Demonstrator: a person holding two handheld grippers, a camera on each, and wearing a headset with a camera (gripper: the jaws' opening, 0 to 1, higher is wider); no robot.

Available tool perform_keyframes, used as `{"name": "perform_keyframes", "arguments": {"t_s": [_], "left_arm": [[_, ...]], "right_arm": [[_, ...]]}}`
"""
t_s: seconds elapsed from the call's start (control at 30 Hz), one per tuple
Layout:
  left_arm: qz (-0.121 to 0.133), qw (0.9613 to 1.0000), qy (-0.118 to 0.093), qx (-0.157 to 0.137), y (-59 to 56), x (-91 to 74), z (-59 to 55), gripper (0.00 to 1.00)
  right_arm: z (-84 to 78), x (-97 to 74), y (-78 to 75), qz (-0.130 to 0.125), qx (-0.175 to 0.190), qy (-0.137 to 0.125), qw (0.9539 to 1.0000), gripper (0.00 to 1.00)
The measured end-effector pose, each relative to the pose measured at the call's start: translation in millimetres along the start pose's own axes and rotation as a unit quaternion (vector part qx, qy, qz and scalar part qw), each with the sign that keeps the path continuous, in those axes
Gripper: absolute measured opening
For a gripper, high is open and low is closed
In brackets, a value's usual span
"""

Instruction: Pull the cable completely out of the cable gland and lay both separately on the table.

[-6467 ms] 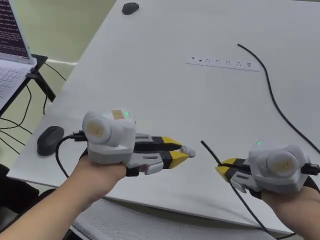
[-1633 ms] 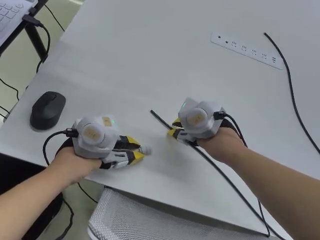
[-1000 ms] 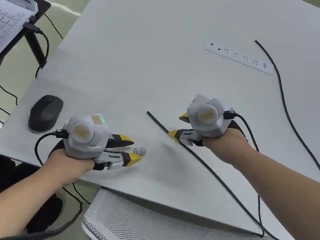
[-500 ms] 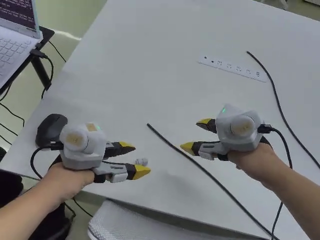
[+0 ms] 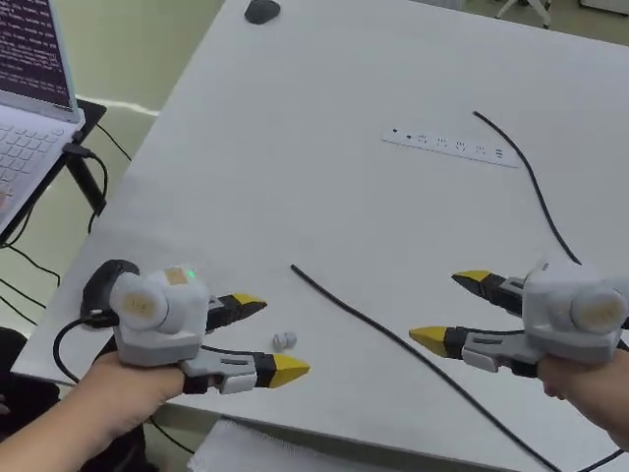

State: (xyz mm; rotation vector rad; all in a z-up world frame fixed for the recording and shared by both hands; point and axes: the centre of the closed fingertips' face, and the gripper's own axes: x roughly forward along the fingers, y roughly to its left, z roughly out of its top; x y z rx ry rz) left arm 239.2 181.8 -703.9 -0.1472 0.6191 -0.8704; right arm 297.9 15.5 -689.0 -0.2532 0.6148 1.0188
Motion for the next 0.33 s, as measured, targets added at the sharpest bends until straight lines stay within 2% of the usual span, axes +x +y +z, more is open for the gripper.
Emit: {"name": "perform_keyframes", "arguments": {"t_s": [0.17,0.33], "left_arm": [[-0.001,0.9999,0.01,0.01,-2.2,-0.3,-0.8,0.68],[0.014,0.9993,0.029,0.021,1.8,-1.0,-10.8,0.76]], "right_arm": [[-25.4,-16.5,5.9,0.005,0.017,-0.004,0.9998,0.81],[-40.2,-27.2,20.8,0.02,0.025,-0.005,0.9995,0.92]]}}
